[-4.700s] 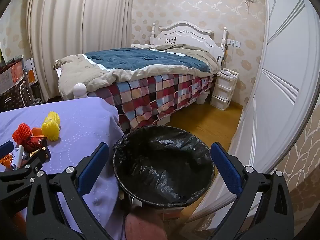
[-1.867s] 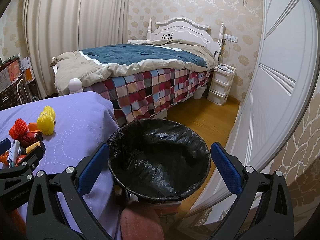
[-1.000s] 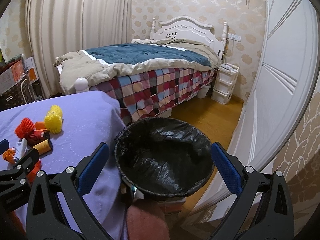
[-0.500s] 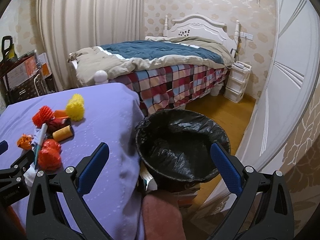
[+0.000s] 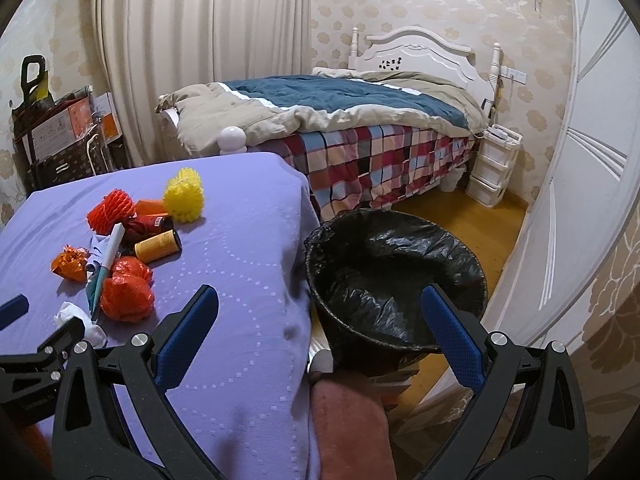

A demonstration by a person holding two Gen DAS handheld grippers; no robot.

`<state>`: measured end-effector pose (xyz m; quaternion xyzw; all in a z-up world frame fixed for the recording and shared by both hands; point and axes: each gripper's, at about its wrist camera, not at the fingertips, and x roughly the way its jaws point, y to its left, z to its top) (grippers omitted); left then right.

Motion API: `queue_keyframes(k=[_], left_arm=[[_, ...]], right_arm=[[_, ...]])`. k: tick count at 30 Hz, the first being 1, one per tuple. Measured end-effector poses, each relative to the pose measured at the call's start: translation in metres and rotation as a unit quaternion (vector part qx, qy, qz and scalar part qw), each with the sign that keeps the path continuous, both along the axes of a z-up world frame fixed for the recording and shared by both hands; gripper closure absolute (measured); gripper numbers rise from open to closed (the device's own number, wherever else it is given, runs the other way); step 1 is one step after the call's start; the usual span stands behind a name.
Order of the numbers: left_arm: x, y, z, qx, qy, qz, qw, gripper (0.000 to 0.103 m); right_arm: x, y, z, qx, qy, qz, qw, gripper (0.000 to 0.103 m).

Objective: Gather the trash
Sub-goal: 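Grasp the white tissue ball with the left gripper and lift it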

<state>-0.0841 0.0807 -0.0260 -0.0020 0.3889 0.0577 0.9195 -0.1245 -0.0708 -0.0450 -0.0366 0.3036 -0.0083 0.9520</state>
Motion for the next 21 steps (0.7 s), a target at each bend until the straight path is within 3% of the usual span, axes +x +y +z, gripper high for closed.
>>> queue_keyframes(k=[5,6,9,11,15,21], left_arm=[[0.002,0.004,-0.010,-0.007,0.011,-0.005,0.9999,0.007],[0.003,0.004,-0.011,-0.008,0.012,-0.006,0.9999,0.010],[0.007,0.007,-0.016,-0.018,0.027,-0.013,0.9994,0.034],[0.007,0.009,-0.018,-0.030,0.031,-0.019,0.9989,0.034],[0.004,0.008,-0.016,-0.042,0.026,-0.037,0.9981,0.049],[0.000,0.013,-0.013,-0.047,0.021,-0.039,0.9979,0.054]], right_arm=[[0.002,0.006,-0.006,0.000,0.010,0.007,1.000,0.004],[0.002,0.008,-0.007,0.000,0.012,0.009,1.000,0.004],[0.003,0.012,-0.009,-0.002,0.015,0.013,1.000,0.004],[0.003,0.016,-0.010,-0.003,0.016,0.017,1.000,0.004],[0.003,0.022,-0.009,-0.003,0.017,0.027,0.999,0.004],[0.003,0.036,-0.008,-0.004,0.017,0.045,0.999,0.004]])
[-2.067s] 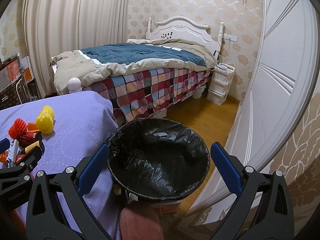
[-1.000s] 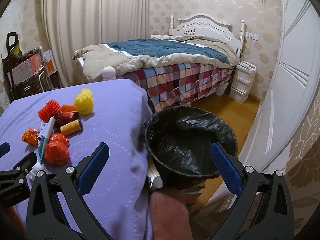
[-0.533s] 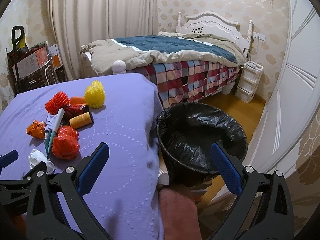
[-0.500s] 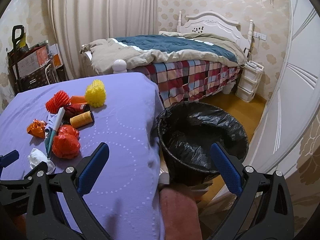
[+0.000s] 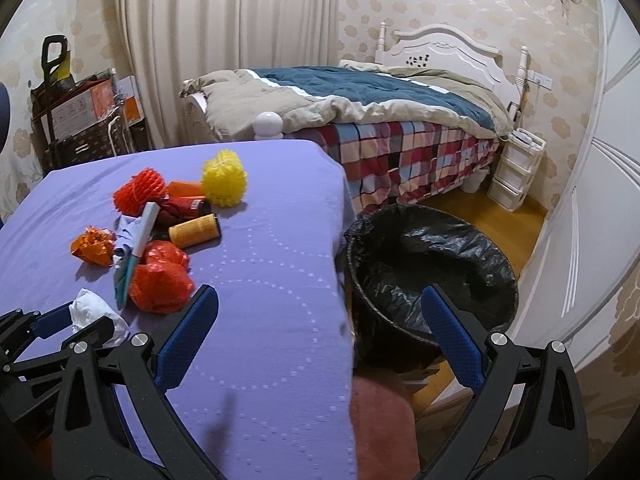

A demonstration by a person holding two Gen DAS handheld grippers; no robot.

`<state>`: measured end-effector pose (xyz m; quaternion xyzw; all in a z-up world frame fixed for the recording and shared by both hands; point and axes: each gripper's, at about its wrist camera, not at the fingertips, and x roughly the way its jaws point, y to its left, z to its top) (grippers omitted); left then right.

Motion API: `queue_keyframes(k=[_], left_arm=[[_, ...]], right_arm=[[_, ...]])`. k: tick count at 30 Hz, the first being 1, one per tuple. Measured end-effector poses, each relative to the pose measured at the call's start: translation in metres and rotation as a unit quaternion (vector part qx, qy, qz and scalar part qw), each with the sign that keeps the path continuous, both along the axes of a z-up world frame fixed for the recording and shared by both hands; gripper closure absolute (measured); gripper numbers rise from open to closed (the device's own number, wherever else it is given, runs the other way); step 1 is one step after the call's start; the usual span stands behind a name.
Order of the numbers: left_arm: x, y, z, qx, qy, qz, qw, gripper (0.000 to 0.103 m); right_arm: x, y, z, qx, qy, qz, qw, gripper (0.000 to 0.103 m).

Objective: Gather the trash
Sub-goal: 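Grasp the white tissue ball with the left gripper and lift it, then grasp the yellow mesh net with the right gripper while the left gripper holds the tissue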

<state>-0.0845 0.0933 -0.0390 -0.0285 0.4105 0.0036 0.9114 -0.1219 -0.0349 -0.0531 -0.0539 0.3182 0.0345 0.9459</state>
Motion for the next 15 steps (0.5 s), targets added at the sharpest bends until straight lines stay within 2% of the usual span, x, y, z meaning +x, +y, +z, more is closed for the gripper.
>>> queue_keyframes(k=[7,15], left_arm=[[-0.009,0.025,0.015,-0.003,-0.027,0.032,0.9991,0.054],[0.008,0.068,0.029,0.014,-0.045,0.077,0.9959,0.054]], right_arm=[[0.002,0.016,0.003,-0.001,-0.002,0.023,1.000,0.004],[0.041,0.042,0.022,0.001,-0.017,0.049,0.999,0.004]])
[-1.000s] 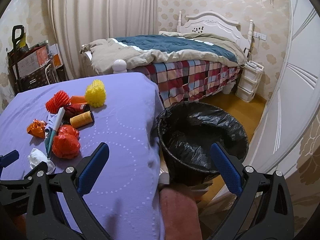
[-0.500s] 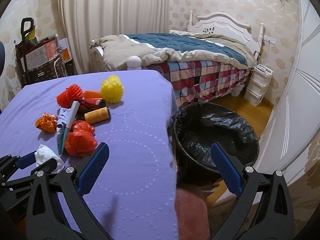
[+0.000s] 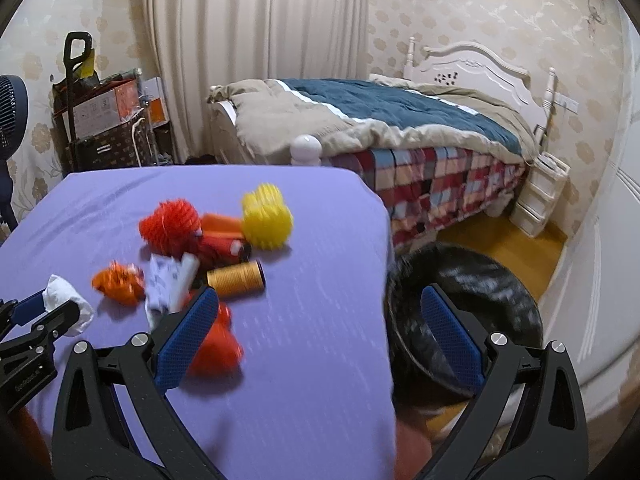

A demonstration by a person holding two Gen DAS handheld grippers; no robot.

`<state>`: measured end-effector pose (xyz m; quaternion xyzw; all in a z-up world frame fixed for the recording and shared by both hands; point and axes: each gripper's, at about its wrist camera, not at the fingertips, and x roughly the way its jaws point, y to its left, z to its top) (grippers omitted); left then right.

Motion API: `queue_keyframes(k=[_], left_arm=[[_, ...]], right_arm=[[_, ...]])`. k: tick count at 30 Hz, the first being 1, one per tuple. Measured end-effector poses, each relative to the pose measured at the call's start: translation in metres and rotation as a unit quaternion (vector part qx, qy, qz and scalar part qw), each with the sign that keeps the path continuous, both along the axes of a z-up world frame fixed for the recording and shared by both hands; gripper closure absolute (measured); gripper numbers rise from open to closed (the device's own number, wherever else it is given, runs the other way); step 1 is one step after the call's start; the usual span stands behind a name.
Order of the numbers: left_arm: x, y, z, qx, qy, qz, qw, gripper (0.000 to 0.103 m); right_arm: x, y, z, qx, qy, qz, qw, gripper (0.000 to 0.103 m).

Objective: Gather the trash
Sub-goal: 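Grasp the yellow mesh net with the right gripper while the left gripper holds the tissue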

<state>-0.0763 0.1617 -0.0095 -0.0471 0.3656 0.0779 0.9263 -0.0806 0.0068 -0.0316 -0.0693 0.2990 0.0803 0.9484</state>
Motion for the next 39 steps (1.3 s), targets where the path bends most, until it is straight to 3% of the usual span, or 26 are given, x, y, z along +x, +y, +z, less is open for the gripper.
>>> queue_keyframes(k=[11,15,24,31,33,39], left_arm=[[0.057,0.052,0.011,0.008,-0.009,0.040,0.9991,0.054],[0.081,0.067,0.011,0.010,-0.007,0.048,0.9988,0.054],[0.113,0.077,0.006,0.006,0.007,0.051,0.9987,0.054],[0.119,0.070,0.004,0.010,0.012,0.042,0.9990,0.054],[0.118,0.069,0.006,0.012,0.010,0.041,0.9990,0.054],[0.114,0.053,0.023,0.015,-0.007,0.028,0.9995,0.054]], right_arm=[[0.080,0.037,-0.002,0.002,0.028,0.023,0.999,0.005],[0.107,0.047,-0.008,0.000,0.046,0.029,0.999,0.019],[0.150,0.061,-0.025,-0.012,0.083,0.040,0.996,0.021],[0.159,0.058,-0.041,0.012,0.125,0.061,0.990,0.045],[0.158,0.059,-0.042,0.018,0.128,0.072,0.989,0.056],[0.143,0.052,-0.031,0.015,0.099,0.066,0.993,0.060]])
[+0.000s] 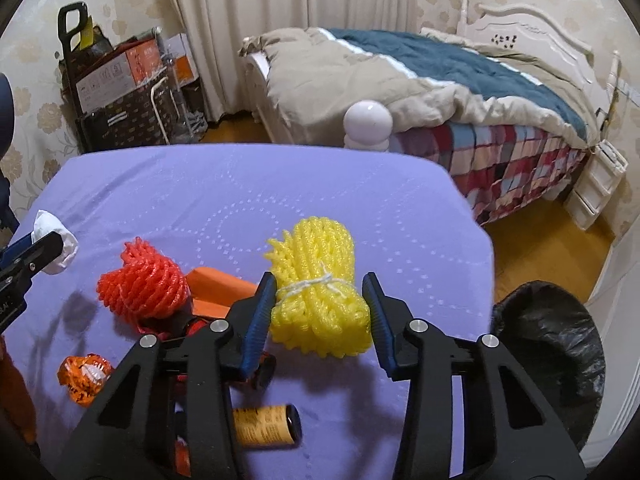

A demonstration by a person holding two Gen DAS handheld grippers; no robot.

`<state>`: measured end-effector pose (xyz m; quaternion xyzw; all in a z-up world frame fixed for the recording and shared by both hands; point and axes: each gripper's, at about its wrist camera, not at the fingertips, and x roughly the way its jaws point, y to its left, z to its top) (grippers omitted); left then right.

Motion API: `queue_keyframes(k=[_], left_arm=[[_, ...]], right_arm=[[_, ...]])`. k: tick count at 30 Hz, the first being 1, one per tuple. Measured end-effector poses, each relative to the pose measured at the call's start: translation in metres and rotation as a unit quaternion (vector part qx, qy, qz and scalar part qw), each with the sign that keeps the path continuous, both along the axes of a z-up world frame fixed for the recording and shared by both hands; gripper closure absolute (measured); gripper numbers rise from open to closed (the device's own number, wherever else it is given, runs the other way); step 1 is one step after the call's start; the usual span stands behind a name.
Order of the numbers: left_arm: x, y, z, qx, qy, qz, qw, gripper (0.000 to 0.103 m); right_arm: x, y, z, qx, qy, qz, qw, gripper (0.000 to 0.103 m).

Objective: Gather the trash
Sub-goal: 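Grasp the yellow mesh net with the right gripper while the left gripper holds the tissue, then carry both items over the bin and open both grippers to drop them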

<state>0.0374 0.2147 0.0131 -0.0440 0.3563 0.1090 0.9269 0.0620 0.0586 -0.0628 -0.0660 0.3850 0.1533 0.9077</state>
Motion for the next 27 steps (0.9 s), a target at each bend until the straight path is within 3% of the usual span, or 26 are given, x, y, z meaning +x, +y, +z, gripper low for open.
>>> queue_keyframes(k=[5,13,21,27], left_arm=[[-0.004,-0.031,0.019,-0.007,-0.020,-0.032,0.9993,0.054],[-0.003,-0.108,0.032,-0.022,-0.035,-0.115,0.9926,0.054],[0.011,-0.190,0.027,-0.033,-0.036,-0.191,0.9804,0.054],[0.025,-0.247,0.014,-0.017,-0.041,-0.236,0.9708,0.054]], right_arm=[[-0.021,-0.032,0.022,0.012,-0.035,-0.028,0.999,0.060],[-0.055,-0.121,0.043,0.021,-0.073,-0.117,0.990,0.060],[-0.072,-0.193,0.037,0.007,-0.082,-0.191,0.978,0.060],[-0.076,-0.229,0.027,0.002,-0.086,-0.222,0.971,0.060]])
